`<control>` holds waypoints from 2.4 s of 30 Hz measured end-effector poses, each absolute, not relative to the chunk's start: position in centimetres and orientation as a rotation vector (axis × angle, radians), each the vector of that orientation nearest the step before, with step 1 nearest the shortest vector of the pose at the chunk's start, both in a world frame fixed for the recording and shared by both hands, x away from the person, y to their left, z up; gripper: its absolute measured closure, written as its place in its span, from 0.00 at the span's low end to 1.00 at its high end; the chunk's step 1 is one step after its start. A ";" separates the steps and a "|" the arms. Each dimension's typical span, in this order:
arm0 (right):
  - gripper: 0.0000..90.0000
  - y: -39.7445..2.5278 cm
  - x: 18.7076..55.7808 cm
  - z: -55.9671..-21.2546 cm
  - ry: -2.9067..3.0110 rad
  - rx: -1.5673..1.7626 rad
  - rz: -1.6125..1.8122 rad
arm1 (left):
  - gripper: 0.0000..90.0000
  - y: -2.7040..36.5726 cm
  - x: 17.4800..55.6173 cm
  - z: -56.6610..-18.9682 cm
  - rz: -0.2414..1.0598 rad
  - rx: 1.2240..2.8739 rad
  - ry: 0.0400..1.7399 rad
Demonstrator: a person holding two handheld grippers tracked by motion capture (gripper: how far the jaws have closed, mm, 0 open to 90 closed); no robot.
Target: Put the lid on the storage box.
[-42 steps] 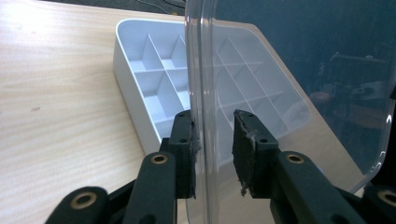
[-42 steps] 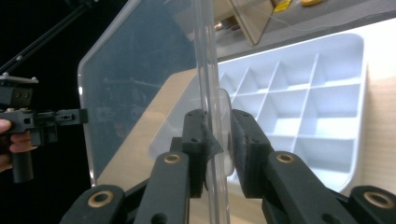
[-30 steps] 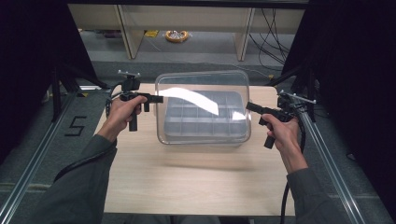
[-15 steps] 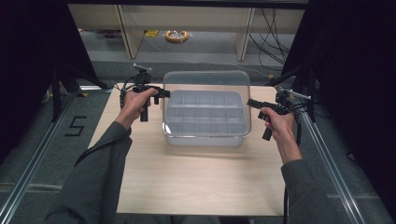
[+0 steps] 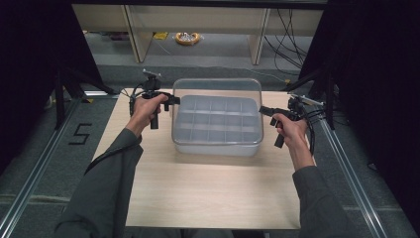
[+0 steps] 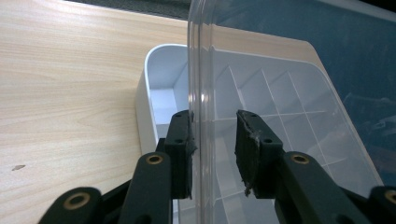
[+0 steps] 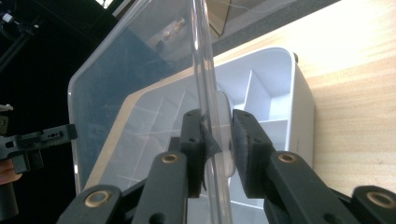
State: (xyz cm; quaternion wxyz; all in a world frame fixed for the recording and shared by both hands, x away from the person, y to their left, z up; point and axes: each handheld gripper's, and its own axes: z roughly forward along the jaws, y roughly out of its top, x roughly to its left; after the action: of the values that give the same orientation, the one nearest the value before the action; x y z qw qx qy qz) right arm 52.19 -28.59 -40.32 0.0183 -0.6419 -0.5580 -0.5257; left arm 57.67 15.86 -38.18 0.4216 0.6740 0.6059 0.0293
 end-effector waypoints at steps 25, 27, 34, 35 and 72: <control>0.83 -28.4 53.3 -42.6 -1.724 -2.084 -1.545 | 0.72 14.7 58.5 -40.3 0.123 1.719 1.584; 0.83 -28.4 53.3 -42.6 -1.726 -2.086 -1.545 | 0.72 14.6 58.5 -40.3 0.119 1.719 1.581; 0.84 -28.6 53.4 -43.0 -1.768 -2.112 -1.525 | 0.72 14.4 58.6 -40.5 0.119 1.713 1.589; 0.84 -28.4 53.4 -43.0 -1.738 -2.137 -1.519 | 0.72 14.3 58.6 -40.6 0.123 1.721 1.587; 0.82 -28.7 53.7 -44.5 -1.826 -2.145 -1.450 | 0.68 13.9 59.0 -42.6 0.089 1.711 1.602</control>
State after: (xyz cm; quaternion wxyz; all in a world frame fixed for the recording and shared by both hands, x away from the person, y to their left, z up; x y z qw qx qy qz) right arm 53.71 -28.70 -44.47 -0.0133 -0.6769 -0.5763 -0.4577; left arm 59.00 13.91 -42.61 0.3876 0.6723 0.6298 0.0350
